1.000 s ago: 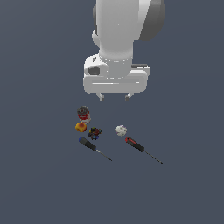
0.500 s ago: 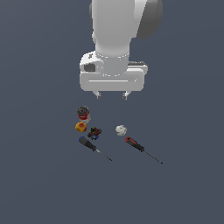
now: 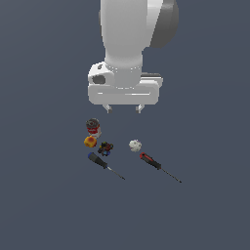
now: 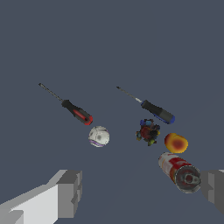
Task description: Pick up a designated object from a clutter of objects.
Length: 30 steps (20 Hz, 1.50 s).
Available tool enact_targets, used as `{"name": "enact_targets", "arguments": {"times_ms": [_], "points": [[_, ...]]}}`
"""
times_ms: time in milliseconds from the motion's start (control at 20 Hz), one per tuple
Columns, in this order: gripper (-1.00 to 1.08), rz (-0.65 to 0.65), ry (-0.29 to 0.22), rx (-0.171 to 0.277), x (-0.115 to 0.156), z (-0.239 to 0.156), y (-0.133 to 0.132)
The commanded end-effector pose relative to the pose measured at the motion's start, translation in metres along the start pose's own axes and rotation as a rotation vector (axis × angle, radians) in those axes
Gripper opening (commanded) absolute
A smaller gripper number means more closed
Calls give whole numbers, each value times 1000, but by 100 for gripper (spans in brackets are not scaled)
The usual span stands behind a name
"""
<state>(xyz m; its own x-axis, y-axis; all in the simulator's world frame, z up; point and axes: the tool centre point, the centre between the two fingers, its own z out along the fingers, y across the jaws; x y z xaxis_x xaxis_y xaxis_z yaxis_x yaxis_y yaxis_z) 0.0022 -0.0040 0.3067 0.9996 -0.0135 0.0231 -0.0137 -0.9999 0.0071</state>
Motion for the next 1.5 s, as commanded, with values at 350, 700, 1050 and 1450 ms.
{"name": "enact_targets", "arguments": {"times_ms": [350, 700, 1050, 1450], "points": [[100, 81, -7, 13, 8, 58, 22], [100, 189, -15, 18, 6, 133, 52], [100, 280, -21, 12, -5, 193, 78], [100, 330, -24, 4, -16, 225, 92]]}}
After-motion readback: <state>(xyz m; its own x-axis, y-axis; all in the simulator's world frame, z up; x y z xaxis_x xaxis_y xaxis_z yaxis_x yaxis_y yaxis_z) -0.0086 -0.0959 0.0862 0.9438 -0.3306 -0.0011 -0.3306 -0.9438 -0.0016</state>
